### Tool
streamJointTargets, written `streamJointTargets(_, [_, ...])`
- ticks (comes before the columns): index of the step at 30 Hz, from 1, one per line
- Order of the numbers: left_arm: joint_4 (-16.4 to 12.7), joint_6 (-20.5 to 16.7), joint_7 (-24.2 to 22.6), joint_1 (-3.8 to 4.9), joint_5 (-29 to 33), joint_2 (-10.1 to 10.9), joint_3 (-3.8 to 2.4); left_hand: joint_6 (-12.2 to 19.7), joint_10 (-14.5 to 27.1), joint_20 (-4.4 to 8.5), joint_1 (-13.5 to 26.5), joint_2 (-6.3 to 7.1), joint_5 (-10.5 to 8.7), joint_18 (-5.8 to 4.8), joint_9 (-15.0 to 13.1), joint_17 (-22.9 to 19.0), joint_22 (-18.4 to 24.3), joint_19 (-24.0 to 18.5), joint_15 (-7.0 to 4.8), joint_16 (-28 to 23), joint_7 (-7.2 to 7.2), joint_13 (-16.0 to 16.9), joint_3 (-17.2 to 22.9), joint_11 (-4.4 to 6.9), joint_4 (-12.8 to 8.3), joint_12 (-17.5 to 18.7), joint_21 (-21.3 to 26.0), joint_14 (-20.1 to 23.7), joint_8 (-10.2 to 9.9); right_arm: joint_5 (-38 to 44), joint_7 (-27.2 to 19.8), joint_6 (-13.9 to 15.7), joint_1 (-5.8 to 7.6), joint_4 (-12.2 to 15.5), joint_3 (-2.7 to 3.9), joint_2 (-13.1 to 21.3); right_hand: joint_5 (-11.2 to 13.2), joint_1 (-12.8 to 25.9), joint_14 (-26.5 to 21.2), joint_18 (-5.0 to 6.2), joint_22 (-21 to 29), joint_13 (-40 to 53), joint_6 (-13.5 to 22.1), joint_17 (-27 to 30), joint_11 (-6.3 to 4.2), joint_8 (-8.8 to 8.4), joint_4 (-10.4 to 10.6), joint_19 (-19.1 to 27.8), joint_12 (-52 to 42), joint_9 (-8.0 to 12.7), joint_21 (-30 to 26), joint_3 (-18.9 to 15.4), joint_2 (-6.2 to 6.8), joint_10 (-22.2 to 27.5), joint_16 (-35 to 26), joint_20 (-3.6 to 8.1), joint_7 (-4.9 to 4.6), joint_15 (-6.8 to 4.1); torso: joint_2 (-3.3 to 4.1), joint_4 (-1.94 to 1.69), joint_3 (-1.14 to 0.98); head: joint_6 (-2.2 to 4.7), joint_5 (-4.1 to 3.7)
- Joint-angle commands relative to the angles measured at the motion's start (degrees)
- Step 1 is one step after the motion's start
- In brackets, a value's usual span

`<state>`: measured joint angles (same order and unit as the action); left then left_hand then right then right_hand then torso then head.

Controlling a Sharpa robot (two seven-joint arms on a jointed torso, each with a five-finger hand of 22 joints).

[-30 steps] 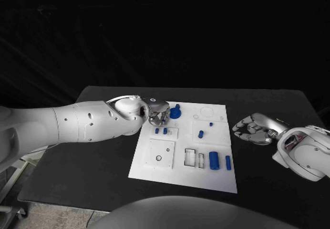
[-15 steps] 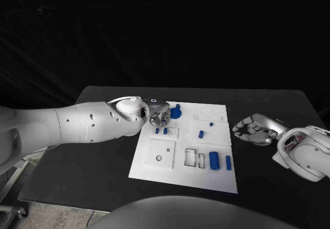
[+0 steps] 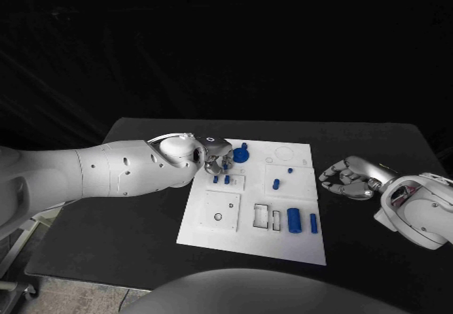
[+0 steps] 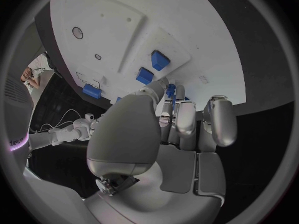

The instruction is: Assemble the parts on the task board

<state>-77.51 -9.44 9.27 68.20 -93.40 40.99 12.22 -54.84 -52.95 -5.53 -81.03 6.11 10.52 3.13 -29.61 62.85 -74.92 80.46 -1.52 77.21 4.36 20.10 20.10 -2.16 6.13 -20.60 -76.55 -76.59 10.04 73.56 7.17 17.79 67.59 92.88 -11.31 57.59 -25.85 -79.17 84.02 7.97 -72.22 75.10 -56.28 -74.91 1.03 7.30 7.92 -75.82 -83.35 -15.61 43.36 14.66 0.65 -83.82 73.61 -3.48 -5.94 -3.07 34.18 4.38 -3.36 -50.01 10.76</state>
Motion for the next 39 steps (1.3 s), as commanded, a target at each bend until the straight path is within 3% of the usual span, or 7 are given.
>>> streamJointTargets(1, [0.03,2.99,1.16,-0.24,-1.03,0.2,0.16,1.1,1.63,-0.02,0.45,0.5,-0.93,0.3,0.38,-0.19,-10.51,-0.41,0.01,-0.44,-0.22,0.35,-0.76,-0.11,0.29,0.28,0.41,0.53,-0.8,0.0,-0.26,-0.56,-0.04,-0.05,0.01,-0.12,-0.21,-0.36,1.88,0.34,0.09,8.56,-0.42,-0.27,0.27,0.29,0.04,0.53,0.29,-0.08,-0.34,0.37,-0.28,0.16,-0.2,0.03,-0.12,0.4,-0.02,-0.01,-0.02,0.01,0.1])
streamJointTargets(9, [0.08,2.73,1.28,-0.27,-1.09,0.29,0.16,2.53,3.72,-0.01,0.57,0.62,-1.67,0.33,0.95,-0.4,-10.48,-0.51,0.23,-0.46,-0.76,1.16,-1.25,-0.49,0.74,-0.53,0.66,0.71,-1.95,0.0,-0.29,-0.64,-0.08,-0.14,0.01,-0.24,-0.21,-0.35,1.86,0.36,0.13,8.53,-0.51,-0.23,0.29,0.34,0.0,0.59,0.33,-0.1,-0.49,0.44,-0.3,0.19,-0.26,0.02,-0.12,0.42,0.0,0.02,-0.01,0.01,0.1])
streamJointTargets(39, [0.9,-2.14,0.29,-0.33,-1.1,0.83,0.16,3.64,3.83,-0.03,-0.92,0.33,-0.95,0.28,1.33,-0.4,-10.57,-0.26,0.57,-0.26,-1.61,2.49,-0.88,-0.81,0.43,-3.02,0.57,0.63,-2.84,-0.01,-0.26,-0.67,-0.09,-0.17,0.01,-0.25,-0.21,-0.35,1.85,0.36,0.13,8.53,-0.53,-0.22,0.29,0.35,-0.01,0.59,0.33,-0.11,-0.51,0.46,-0.3,0.19,-0.27,0.01,-0.12,0.42,0.02,-0.03,0.01,0.01,0.22])
